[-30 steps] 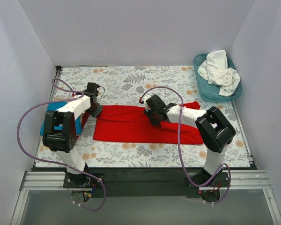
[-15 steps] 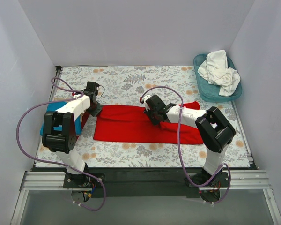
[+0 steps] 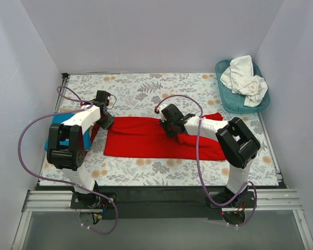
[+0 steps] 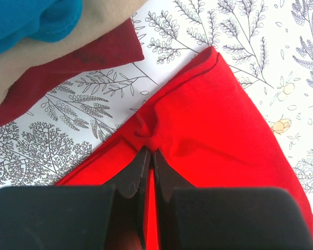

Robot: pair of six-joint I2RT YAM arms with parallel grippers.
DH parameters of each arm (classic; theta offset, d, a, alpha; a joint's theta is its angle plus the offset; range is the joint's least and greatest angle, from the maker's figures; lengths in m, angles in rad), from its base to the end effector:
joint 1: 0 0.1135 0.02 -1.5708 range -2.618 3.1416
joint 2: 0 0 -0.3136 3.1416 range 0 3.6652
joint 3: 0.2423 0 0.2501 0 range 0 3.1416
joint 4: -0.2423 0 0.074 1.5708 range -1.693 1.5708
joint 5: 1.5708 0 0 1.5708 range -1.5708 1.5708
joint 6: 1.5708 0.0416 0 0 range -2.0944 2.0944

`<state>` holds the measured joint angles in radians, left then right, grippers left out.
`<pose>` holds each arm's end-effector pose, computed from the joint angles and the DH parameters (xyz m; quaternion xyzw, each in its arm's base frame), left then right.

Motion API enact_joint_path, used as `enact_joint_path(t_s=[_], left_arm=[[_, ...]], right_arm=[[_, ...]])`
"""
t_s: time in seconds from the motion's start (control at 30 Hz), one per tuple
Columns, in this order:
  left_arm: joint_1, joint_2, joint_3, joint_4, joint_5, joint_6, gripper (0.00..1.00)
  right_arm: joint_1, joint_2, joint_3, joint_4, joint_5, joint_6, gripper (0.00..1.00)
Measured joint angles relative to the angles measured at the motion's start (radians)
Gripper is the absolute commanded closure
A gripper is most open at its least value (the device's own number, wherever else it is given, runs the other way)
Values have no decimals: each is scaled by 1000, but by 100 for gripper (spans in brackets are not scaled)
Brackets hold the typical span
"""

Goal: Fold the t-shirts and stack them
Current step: Fold the tshirt

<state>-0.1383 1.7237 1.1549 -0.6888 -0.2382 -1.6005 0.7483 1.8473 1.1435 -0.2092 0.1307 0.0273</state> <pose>0.3380 -0.0371 0.2344 -0.6686 0.7178 -0.0426 0.1896 0.2968 0.2682 0.2126 -0.3134 0.8911 0.0647 0.3218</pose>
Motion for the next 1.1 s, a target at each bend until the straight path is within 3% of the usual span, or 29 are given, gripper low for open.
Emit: enact_joint_path(t_s=[0.33,0.67,0.8,0.87,1.1], left_arm=[[1,0,0,-1,3,4,100],[6,-3,0,-8,11,8,100],[6,-5,0,-7,14,8,100],[6,-5,0,-8,15,8,100],[7,-5,0,-8,17,11,100]], right_arm=[[0,21,26,5,-23,21,80],[-18,21,25,8,-56,34,70],[-32,20,25,8,-76,45,78],[-37,20,25,8,-85,50,88],[-53,17,23,11,-101,61,94]])
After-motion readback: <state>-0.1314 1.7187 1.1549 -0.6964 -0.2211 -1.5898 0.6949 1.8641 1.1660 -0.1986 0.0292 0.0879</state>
